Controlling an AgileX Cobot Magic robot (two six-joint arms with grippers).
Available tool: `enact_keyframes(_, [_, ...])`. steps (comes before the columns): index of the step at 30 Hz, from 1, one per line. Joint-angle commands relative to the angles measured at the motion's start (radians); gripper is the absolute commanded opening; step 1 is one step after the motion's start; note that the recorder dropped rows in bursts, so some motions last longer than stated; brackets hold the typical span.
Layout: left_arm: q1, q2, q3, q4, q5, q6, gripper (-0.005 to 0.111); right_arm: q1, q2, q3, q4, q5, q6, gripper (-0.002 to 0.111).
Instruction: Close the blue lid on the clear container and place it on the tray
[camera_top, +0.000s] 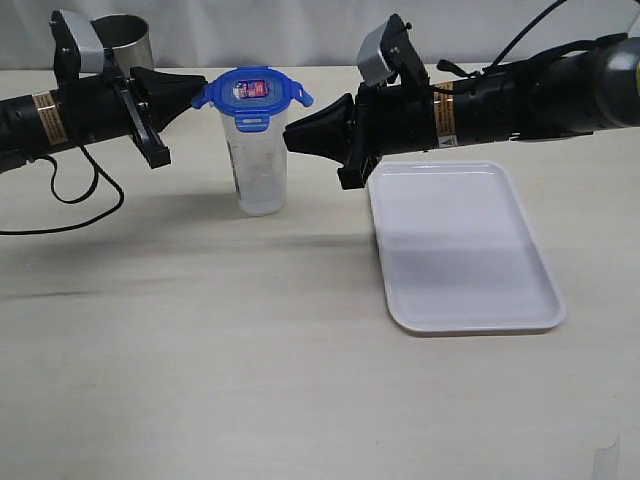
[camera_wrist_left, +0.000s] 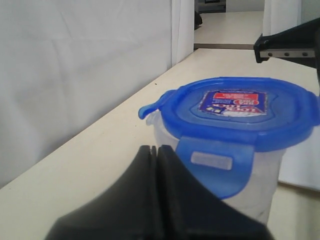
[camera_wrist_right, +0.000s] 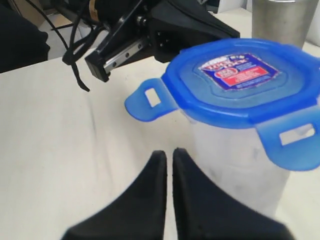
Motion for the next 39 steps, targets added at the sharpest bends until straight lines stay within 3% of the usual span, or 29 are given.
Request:
enact_keyframes(1, [-0.001,0.004,-0.006,-0.002,-0.002,-0.007,0.0,-0.005,-0.012,-0.007,0.004,0.016,-0.008,0.004])
enact_keyframes(39, [0.002,0.004,-0.006,-0.002,0.004,-0.007,0.0,-0.002,-0.002,-0.02,0.102,0.079,-0.079,0.004])
